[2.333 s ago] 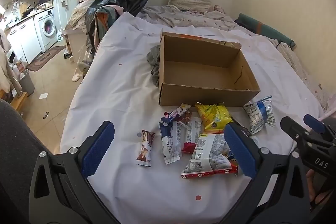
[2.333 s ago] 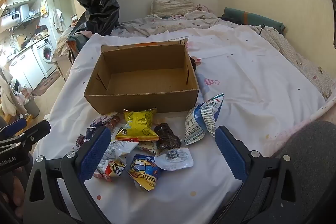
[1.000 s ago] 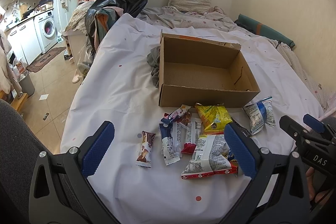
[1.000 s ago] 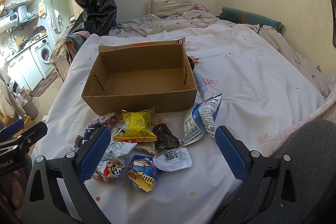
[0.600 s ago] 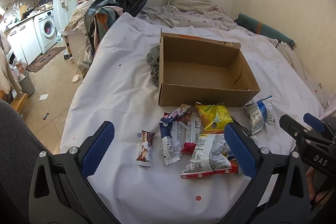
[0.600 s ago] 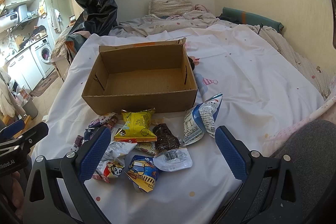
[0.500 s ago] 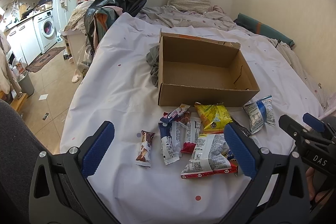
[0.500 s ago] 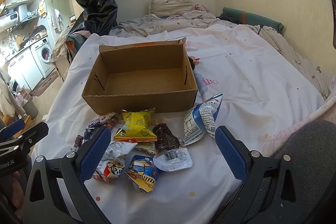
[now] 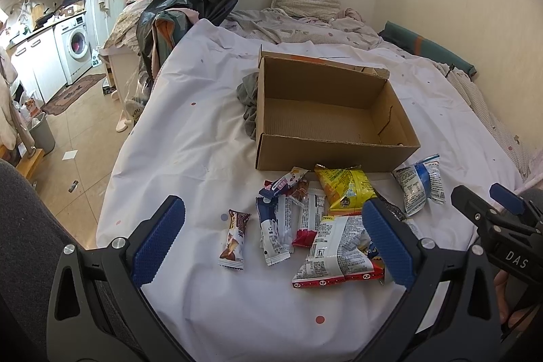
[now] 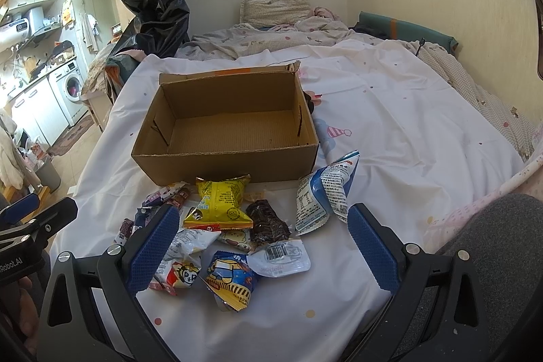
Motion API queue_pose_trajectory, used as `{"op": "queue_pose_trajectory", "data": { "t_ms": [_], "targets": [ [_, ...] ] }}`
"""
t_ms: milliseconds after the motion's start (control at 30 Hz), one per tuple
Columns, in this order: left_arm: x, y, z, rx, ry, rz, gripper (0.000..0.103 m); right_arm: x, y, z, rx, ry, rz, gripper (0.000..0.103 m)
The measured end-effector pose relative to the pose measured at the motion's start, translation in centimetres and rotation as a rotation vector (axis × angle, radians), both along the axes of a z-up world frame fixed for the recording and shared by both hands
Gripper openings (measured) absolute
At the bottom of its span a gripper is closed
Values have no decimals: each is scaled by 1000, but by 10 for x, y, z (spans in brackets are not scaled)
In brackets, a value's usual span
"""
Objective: Organize snacks
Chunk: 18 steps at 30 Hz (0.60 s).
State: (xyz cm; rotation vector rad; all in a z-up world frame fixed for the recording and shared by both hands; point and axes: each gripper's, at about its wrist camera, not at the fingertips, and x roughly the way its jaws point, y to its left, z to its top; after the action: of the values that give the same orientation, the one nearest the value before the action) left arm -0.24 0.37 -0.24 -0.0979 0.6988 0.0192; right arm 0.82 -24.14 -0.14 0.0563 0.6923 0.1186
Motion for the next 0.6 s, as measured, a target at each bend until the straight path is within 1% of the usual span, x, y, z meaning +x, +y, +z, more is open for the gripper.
{"op": "queue_pose_trajectory", "data": {
  "t_ms": [600],
  "targets": [
    [0, 1, 0, 0, 2, 1, 103, 1, -1, -2, 1, 0, -2, 102]
  ]
}}
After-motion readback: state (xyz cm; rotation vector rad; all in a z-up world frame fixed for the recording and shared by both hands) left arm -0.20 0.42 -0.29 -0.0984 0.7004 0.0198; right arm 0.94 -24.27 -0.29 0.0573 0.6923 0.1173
